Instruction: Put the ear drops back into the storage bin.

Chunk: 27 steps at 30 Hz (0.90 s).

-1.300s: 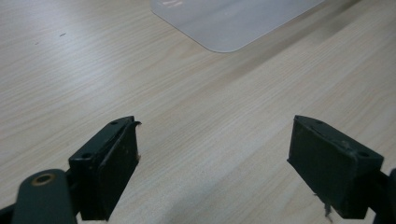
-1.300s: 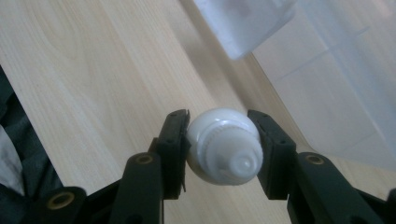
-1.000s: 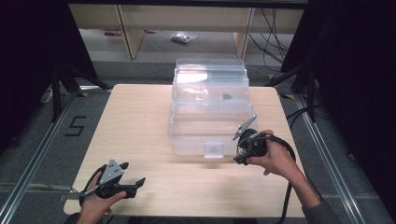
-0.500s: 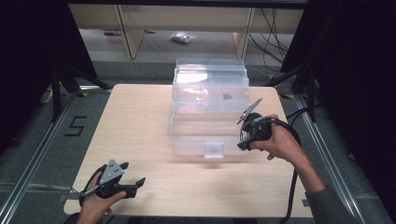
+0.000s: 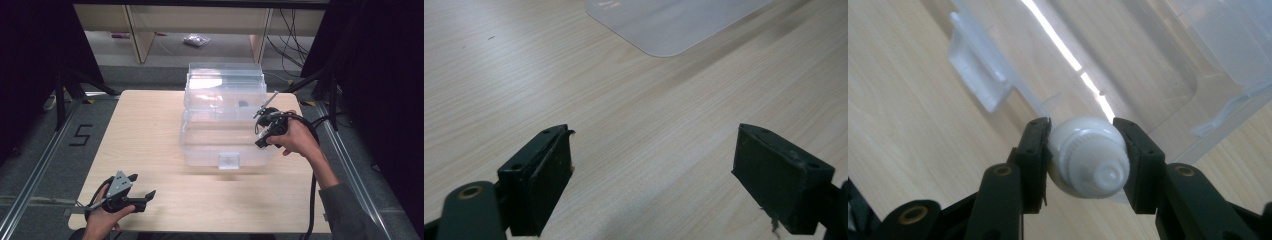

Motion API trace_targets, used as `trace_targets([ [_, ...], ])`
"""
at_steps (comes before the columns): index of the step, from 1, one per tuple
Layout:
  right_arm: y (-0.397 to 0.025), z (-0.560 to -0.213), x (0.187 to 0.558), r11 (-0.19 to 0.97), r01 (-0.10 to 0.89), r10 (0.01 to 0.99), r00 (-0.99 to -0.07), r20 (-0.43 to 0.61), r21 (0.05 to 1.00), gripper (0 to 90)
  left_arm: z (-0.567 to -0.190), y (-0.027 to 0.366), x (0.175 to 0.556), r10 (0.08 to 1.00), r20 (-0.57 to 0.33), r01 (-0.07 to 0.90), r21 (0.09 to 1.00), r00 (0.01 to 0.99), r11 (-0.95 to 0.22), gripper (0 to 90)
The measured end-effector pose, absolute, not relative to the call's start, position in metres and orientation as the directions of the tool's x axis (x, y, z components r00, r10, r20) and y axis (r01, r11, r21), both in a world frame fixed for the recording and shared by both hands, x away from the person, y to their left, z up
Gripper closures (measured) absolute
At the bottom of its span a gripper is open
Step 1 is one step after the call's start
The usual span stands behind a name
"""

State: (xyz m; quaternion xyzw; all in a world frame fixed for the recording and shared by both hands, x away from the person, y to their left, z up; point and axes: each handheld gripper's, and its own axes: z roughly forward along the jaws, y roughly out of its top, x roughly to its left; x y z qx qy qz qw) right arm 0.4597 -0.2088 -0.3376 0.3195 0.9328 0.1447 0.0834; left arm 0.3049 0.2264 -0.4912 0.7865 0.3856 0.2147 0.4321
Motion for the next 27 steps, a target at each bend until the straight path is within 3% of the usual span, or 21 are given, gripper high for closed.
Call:
trace_targets([
  [27, -0.214, -0.383, 0.513, 0.709, 0.663, 0.690, -0.723, -0.040, 0.239, 60.1, -0.492, 0.226, 0.305, 0.793, 0.004, 0.418, 0.848, 0.610, -0.326, 15.4],
])
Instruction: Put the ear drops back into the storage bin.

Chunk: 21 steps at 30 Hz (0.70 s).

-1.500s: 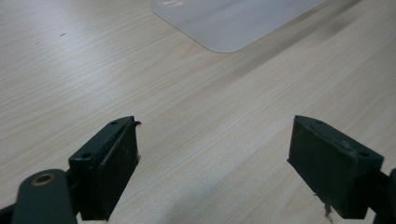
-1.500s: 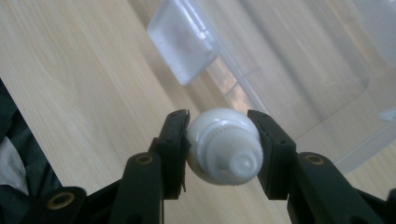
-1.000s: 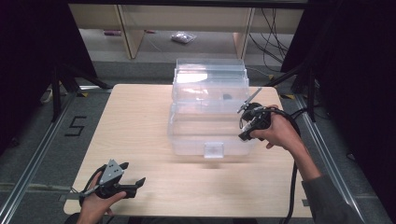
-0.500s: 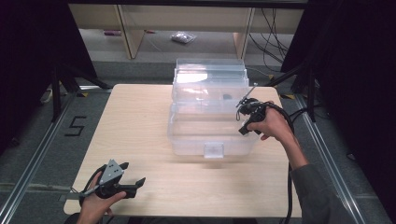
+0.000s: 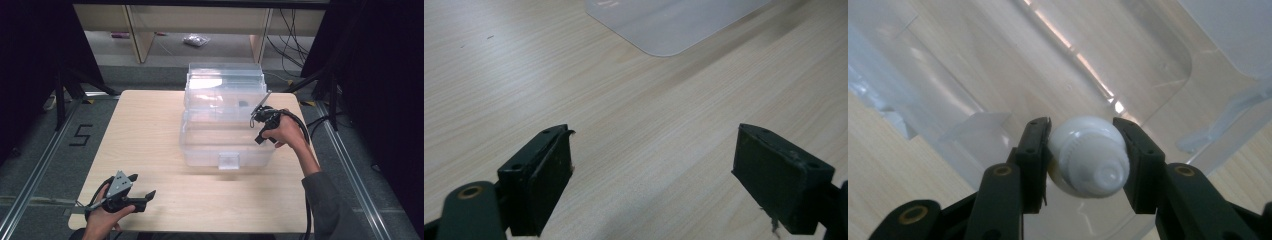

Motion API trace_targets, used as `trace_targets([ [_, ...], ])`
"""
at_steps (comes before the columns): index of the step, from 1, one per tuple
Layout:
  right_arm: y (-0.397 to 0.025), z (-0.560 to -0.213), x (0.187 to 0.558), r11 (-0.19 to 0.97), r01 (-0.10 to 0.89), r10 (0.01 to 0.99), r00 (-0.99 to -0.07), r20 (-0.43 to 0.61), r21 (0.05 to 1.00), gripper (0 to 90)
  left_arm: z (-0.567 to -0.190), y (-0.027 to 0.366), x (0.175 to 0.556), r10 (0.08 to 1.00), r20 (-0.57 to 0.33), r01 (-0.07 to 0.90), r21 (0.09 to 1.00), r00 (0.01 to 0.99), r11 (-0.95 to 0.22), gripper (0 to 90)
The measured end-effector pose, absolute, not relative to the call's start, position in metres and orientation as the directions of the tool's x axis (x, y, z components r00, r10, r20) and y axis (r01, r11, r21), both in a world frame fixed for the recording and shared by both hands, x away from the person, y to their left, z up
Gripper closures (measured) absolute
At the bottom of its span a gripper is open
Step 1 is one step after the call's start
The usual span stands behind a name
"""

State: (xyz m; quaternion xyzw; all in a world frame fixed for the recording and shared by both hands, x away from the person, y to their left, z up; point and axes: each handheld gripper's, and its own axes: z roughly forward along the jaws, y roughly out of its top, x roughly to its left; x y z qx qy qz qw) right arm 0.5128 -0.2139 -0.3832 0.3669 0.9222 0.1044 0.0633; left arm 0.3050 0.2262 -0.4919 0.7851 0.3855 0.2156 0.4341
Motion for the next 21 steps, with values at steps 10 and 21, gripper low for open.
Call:
trace_targets([
  [10, -0.208, -0.400, 0.526, 0.702, 0.682, 0.701, -0.712, -0.034, 0.205, 60.1, -0.492, 0.227, 0.305, 0.791, 0.004, 0.418, 0.847, 0.611, -0.328, 15.4],
  [21, -0.207, -0.416, 0.531, 0.683, 0.712, 0.723, -0.691, -0.012, 0.162, 60.1, -0.492, 0.227, 0.305, 0.789, 0.007, 0.419, 0.845, 0.614, -0.333, 15.4],
])
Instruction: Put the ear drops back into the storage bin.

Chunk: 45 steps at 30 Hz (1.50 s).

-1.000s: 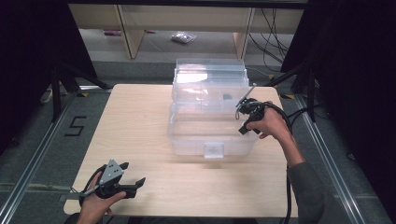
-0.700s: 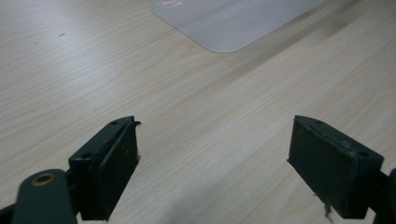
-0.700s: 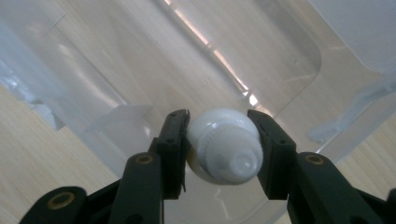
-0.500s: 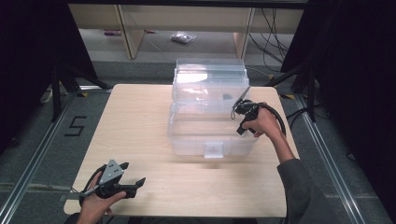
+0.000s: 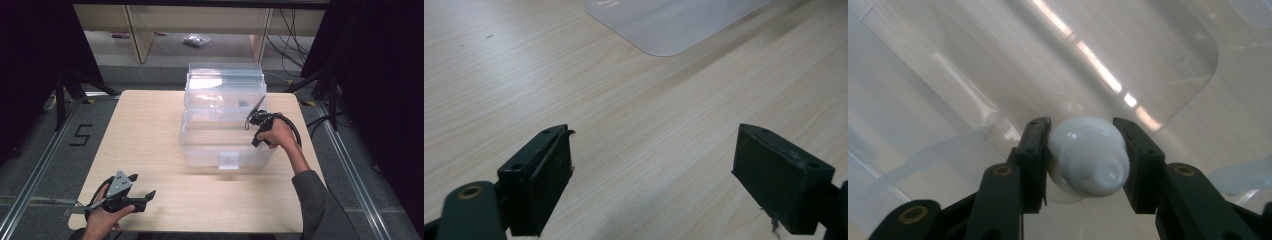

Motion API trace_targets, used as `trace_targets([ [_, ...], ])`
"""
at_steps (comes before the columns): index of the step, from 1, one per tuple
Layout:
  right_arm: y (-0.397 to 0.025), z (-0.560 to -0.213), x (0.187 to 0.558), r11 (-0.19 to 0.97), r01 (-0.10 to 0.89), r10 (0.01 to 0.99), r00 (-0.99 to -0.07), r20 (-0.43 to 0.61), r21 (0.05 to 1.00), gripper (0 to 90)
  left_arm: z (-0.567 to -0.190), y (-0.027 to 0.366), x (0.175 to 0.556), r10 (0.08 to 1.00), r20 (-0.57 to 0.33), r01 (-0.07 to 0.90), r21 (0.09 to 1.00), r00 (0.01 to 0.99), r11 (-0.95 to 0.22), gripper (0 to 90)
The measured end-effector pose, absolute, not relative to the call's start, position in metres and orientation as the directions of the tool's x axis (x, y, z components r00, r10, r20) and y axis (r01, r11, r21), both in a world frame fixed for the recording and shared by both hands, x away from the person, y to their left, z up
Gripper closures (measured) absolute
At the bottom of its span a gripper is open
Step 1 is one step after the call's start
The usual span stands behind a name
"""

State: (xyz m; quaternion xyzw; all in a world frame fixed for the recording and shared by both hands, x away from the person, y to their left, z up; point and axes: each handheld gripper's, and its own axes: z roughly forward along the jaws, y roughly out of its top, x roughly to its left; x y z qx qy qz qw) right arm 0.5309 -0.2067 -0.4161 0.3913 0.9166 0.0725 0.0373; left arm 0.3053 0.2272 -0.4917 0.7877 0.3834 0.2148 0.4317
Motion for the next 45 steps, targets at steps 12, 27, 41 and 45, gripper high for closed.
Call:
trace_targets([
  [12, -0.207, -0.425, 0.530, 0.674, 0.725, 0.732, -0.681, 0.009, 0.141, 60.0, -0.492, 0.227, 0.305, 0.788, 0.011, 0.417, 0.844, 0.616, -0.338, 15.4],
  [27, -0.203, -0.433, 0.528, 0.680, 0.725, 0.729, -0.684, 0.000, 0.112, 60.0, -0.492, 0.227, 0.305, 0.789, 0.010, 0.418, 0.844, 0.614, -0.337, 15.4],
  [41, -0.204, -0.435, 0.527, 0.691, 0.717, 0.720, -0.694, -0.002, 0.097, 59.9, -0.492, 0.227, 0.305, 0.787, 0.013, 0.416, 0.843, 0.616, -0.339, 15.4],
  [45, -0.204, -0.433, 0.526, 0.674, 0.733, 0.736, -0.677, 0.002, 0.096, 59.8, -0.492, 0.228, 0.305, 0.787, 0.015, 0.416, 0.842, 0.617, -0.342, 15.4],
])
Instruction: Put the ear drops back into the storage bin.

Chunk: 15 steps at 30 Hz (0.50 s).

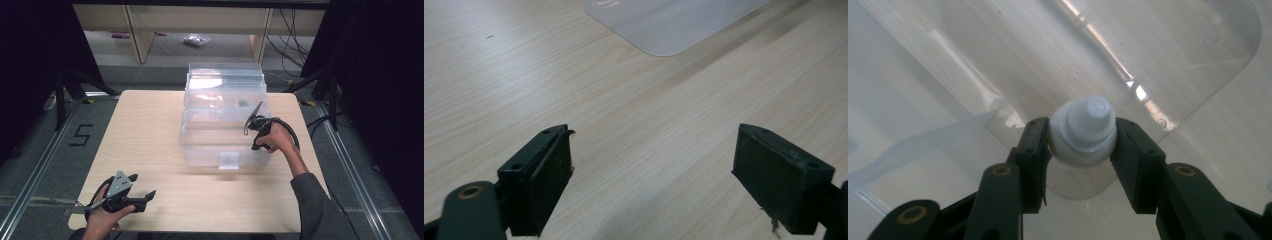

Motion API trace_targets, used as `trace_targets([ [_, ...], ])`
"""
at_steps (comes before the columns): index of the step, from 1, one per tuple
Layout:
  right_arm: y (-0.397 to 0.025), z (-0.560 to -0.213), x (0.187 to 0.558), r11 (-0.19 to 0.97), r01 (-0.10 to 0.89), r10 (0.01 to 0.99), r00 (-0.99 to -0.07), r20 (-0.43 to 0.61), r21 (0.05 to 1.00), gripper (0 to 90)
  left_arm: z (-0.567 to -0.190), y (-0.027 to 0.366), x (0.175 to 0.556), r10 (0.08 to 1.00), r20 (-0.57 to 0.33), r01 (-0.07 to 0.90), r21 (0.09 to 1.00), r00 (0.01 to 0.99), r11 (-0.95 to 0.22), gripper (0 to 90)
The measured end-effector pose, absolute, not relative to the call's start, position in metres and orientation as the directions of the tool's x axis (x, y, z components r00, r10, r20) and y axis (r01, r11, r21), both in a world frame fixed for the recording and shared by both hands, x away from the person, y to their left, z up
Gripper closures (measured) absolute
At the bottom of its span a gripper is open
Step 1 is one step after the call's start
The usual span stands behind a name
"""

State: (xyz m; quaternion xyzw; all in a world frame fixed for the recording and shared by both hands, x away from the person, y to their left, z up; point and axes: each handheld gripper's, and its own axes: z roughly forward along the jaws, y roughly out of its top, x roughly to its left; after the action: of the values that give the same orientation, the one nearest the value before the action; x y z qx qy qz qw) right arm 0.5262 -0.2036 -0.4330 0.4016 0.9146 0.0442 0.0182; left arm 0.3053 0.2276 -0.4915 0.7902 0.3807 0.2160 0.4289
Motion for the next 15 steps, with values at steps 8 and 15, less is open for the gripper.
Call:
trace_targets([
  [8, -0.206, -0.430, 0.526, 0.692, 0.712, 0.718, -0.696, -0.012, 0.119, 57.8, -0.492, 0.227, 0.305, 0.787, 0.012, 0.419, 0.842, 0.616, -0.341, 15.3],
  [15, -0.206, -0.422, 0.521, 0.681, 0.717, 0.723, -0.690, 0.016, 0.152, 45.2, -0.492, 0.227, 0.305, 0.790, 0.005, 0.421, 0.844, 0.614, -0.332, 15.4],
])
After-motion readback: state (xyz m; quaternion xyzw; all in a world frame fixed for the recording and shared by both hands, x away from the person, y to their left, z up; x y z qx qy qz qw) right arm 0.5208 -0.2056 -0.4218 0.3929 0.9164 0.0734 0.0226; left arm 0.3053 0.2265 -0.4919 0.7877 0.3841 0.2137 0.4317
